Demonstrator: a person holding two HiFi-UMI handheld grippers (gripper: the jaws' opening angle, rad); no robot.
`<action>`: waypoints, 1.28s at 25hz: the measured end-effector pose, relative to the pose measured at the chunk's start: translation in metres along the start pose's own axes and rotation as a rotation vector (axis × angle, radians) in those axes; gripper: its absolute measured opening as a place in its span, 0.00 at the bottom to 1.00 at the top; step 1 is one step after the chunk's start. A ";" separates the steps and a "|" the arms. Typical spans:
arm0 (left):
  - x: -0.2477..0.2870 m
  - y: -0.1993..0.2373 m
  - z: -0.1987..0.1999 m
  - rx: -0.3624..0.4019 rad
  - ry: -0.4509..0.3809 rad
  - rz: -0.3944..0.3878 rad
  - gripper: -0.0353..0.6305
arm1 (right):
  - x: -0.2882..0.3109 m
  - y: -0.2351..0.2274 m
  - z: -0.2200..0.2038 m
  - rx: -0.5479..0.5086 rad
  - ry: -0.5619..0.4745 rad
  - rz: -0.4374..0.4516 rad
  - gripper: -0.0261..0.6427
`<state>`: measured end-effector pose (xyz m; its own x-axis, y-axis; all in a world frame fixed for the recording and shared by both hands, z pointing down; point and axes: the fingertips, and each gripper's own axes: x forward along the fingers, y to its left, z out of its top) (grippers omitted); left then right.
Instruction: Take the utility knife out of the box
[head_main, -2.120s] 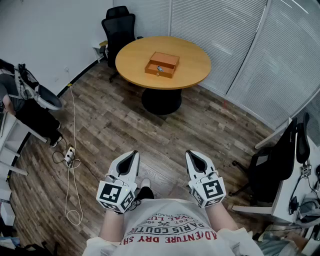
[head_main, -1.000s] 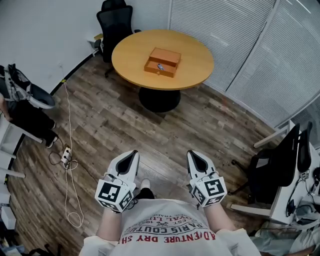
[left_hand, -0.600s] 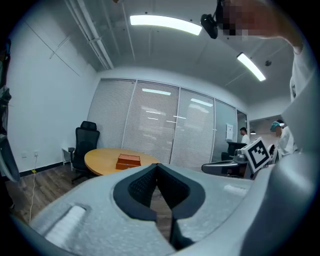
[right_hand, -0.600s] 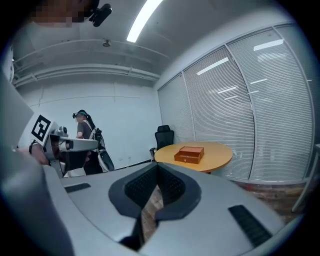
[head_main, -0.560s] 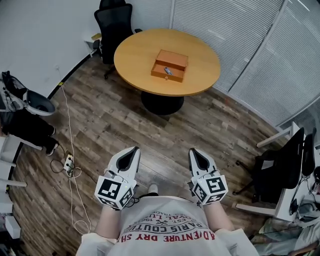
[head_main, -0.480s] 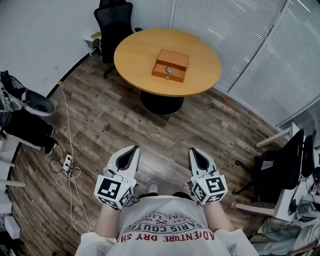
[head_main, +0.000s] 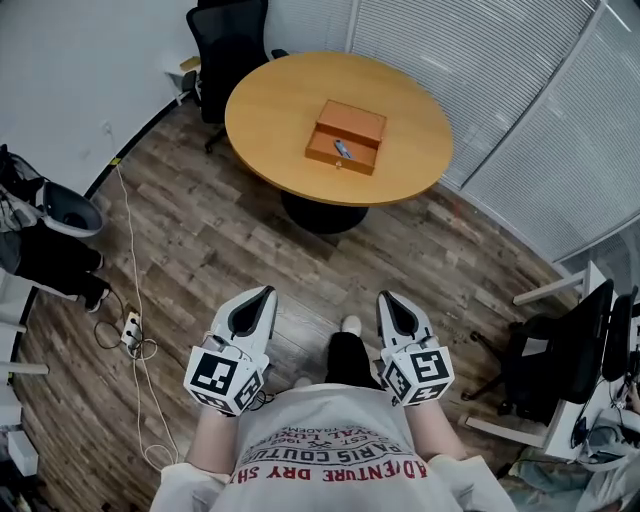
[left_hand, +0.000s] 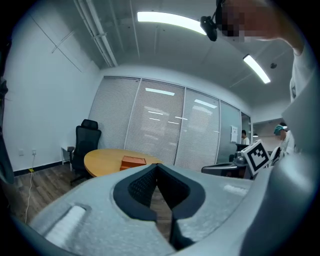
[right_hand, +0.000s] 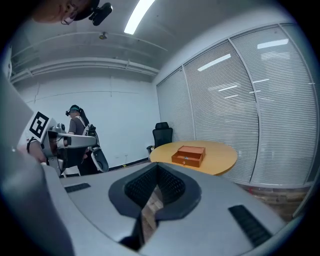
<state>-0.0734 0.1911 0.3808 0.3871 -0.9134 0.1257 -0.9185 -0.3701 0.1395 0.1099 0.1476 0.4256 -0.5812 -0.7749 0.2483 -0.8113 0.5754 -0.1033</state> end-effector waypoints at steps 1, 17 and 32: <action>0.010 0.003 0.002 0.004 -0.001 0.008 0.05 | 0.010 -0.008 0.003 -0.002 0.000 0.008 0.05; 0.222 0.035 0.052 0.031 -0.041 0.153 0.05 | 0.174 -0.182 0.083 -0.038 -0.015 0.149 0.05; 0.345 0.100 0.047 0.032 0.037 0.104 0.05 | 0.284 -0.248 0.075 0.024 0.066 0.113 0.05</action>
<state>-0.0357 -0.1693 0.3925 0.2917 -0.9405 0.1740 -0.9557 -0.2793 0.0930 0.1411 -0.2347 0.4495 -0.6643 -0.6862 0.2964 -0.7427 0.6509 -0.1575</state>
